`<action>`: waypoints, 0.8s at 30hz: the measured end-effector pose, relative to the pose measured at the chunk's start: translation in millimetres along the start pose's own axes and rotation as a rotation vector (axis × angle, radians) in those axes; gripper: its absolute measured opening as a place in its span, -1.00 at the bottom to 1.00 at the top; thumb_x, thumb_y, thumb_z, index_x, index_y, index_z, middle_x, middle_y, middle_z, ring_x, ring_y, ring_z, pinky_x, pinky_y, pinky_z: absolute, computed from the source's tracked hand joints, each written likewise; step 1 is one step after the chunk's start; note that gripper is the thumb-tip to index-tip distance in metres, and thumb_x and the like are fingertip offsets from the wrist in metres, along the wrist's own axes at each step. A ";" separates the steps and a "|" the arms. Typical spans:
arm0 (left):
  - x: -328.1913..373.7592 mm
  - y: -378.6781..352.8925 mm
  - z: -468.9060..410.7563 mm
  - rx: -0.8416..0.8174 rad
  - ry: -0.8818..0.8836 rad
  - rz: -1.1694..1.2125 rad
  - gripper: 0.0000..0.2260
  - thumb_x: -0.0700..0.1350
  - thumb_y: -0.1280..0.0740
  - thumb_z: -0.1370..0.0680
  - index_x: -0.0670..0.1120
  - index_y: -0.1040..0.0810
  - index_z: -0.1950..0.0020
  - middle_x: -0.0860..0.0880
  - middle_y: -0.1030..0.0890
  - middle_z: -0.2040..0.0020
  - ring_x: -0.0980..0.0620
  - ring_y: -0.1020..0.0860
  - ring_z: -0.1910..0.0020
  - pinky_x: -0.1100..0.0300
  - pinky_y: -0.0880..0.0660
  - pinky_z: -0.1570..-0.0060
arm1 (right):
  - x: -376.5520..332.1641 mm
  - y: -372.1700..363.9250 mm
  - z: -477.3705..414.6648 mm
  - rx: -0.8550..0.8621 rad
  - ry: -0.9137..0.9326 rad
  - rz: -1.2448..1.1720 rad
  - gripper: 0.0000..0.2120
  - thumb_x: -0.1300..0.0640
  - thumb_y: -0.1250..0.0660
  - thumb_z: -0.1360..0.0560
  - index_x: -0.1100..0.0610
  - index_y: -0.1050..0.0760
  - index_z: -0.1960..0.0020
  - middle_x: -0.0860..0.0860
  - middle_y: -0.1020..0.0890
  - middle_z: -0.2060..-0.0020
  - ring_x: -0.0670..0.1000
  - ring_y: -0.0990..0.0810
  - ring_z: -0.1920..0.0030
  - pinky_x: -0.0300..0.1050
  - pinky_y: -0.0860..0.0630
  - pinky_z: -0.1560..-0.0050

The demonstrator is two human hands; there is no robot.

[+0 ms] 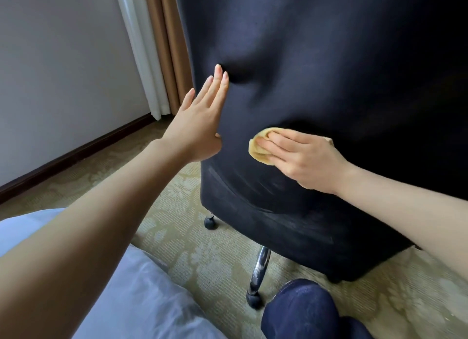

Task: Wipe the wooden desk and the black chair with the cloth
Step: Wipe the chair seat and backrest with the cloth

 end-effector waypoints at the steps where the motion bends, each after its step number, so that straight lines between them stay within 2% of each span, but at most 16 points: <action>1: -0.6 -0.9 0.7 0.010 -0.004 0.005 -0.10 -0.32 -0.26 -0.40 -0.08 0.29 -0.54 -0.03 0.29 -0.55 0.04 0.21 -0.53 0.08 0.16 -0.46 | -3.0 -1.3 -13.3 0.001 -0.011 -0.007 -0.58 0.34 -0.04 -0.50 0.17 -0.62 -0.13 0.07 -0.62 -0.15 0.03 -0.57 -0.17 -0.09 -0.43 -0.30; 3: -0.1 -4.1 3.4 0.046 -0.019 0.011 -0.12 -0.33 -0.25 -0.41 -0.09 0.27 -0.54 -0.04 0.28 -0.55 0.03 0.21 -0.53 0.09 0.17 -0.46 | -13.5 -6.5 -39.9 0.010 -0.025 -0.047 -0.64 0.26 -0.11 -0.50 0.12 -0.63 -0.12 0.01 -0.62 -0.14 0.00 -0.56 -0.18 -0.13 -0.41 -0.31; 6: 3.5 -12.6 9.9 0.091 -0.080 0.020 -0.08 -0.37 -0.28 -0.41 -0.02 0.26 -0.54 0.04 0.29 -0.54 0.05 0.22 -0.53 0.07 0.19 -0.46 | -38.5 -27.0 -68.0 -0.071 -0.076 -0.103 -0.68 0.09 -0.23 -0.52 0.06 -0.55 -0.24 -0.05 -0.53 -0.26 -0.05 -0.45 -0.31 -0.15 -0.29 -0.39; 7: 6.1 -15.7 13.7 0.094 -0.115 0.024 -0.06 -0.39 -0.27 -0.39 0.03 0.27 -0.54 0.08 0.30 -0.52 0.06 0.23 -0.52 0.04 0.18 -0.46 | -47.2 -31.4 -73.2 -0.075 -0.117 -0.129 -0.69 0.12 -0.25 -0.51 0.07 -0.57 -0.22 -0.05 -0.56 -0.21 -0.06 -0.48 -0.28 -0.16 -0.32 -0.37; 10: 12.9 -33.1 18.3 0.037 -0.187 0.019 0.00 -0.45 -0.24 -0.35 0.13 0.33 -0.48 0.10 0.36 -0.48 0.05 0.26 -0.51 -0.02 0.16 -0.47 | -63.2 -47.6 -80.3 -0.020 -0.170 -0.251 -0.74 0.29 -0.24 -0.39 0.16 -0.68 0.06 0.01 -0.68 0.09 -0.02 -0.63 -0.03 -0.16 -0.48 -0.21; 11: 15.0 -38.6 19.8 0.016 -0.189 0.036 0.01 -0.47 -0.23 -0.33 0.15 0.34 -0.47 0.10 0.38 -0.47 0.04 0.27 -0.51 -0.03 0.15 -0.47 | -68.0 -51.5 -76.9 -0.014 -0.164 -0.255 -0.75 0.29 -0.25 -0.38 0.16 -0.68 0.09 0.01 -0.68 0.11 -0.02 -0.63 -0.02 -0.16 -0.48 -0.20; 14: 19.7 -55.2 18.5 -0.029 -0.145 0.068 0.03 -0.50 -0.21 -0.31 0.18 0.37 -0.44 0.08 0.46 -0.42 0.01 0.36 -0.48 -0.08 0.14 -0.46 | -87.4 -69.4 -61.2 -0.036 -0.089 -0.203 -0.75 0.23 -0.28 -0.45 0.10 -0.65 -0.05 0.01 -0.66 -0.05 -0.02 -0.56 -0.18 -0.13 -0.43 -0.26; 17: 23.2 -66.0 13.6 -0.039 -0.093 0.018 0.04 -0.45 -0.24 -0.32 0.18 0.42 -0.42 0.07 0.53 -0.38 -0.02 0.44 -0.43 -0.15 0.15 -0.45 | -101.6 -81.2 -45.2 -0.143 -0.004 -0.216 -0.69 0.25 -0.14 -0.55 0.13 -0.57 -0.19 0.04 -0.58 -0.15 0.04 -0.49 -0.24 -0.09 -0.38 -0.30; 20: 26.6 -70.6 11.4 -0.015 -0.075 -0.022 0.01 -0.41 -0.26 -0.33 0.13 0.40 -0.43 0.00 0.48 -0.40 -0.08 0.38 -0.46 -0.18 0.09 -0.44 | -110.5 -83.3 -23.1 -0.214 0.107 -0.185 -0.76 0.16 -0.26 -0.49 0.09 -0.63 -0.09 0.00 -0.60 -0.09 0.02 -0.53 -0.16 -0.11 -0.41 -0.26; 24: 27.0 -69.5 13.0 0.009 -0.070 -0.071 -0.02 -0.38 -0.26 -0.36 0.10 0.40 -0.43 -0.02 0.46 -0.40 -0.20 0.24 -0.52 -0.15 0.02 -0.45 | -123.7 -83.5 24.6 -0.342 0.237 -0.166 -0.82 0.06 -0.38 -0.39 -0.01 -0.68 0.04 -0.08 -0.62 -0.09 -0.04 -0.53 -0.18 -0.15 -0.41 -0.27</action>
Point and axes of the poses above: each hand's wrist, its own z-axis away from the middle knuckle, its own y-axis out of the back of the hand, x = y × z, the point moved 1 cm from there along -z, towards the middle knuckle
